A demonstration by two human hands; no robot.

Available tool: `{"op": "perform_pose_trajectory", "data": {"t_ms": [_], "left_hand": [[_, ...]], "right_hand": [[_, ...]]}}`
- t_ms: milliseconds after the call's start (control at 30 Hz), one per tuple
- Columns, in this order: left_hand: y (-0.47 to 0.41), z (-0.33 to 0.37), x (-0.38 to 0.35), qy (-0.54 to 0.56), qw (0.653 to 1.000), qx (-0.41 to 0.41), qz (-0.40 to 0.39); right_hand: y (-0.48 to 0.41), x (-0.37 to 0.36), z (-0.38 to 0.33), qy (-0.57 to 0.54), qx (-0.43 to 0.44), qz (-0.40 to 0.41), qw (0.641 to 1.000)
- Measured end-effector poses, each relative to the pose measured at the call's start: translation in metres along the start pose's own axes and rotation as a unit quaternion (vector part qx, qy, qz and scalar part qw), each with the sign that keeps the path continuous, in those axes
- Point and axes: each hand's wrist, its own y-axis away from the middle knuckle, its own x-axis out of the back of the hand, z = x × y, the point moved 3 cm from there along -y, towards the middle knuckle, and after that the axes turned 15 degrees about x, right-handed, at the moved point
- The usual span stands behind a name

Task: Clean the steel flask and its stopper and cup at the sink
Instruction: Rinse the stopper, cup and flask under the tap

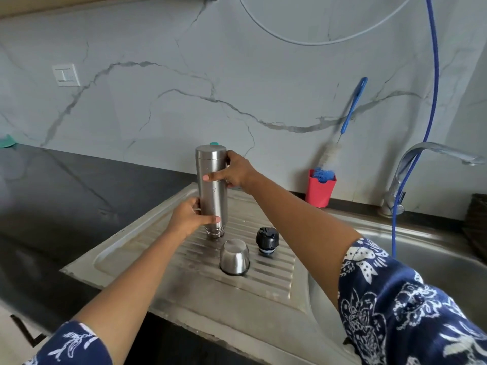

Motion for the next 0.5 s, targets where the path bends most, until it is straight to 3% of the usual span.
{"op": "perform_pose_trajectory", "data": {"t_ms": [500], "left_hand": [[-0.0007,-0.0010,-0.0014,-0.017,1.000,0.008,-0.017]], "right_hand": [[0.0037,-0.0011,0.0079,-0.037,-0.046,-0.026,0.998]]}}
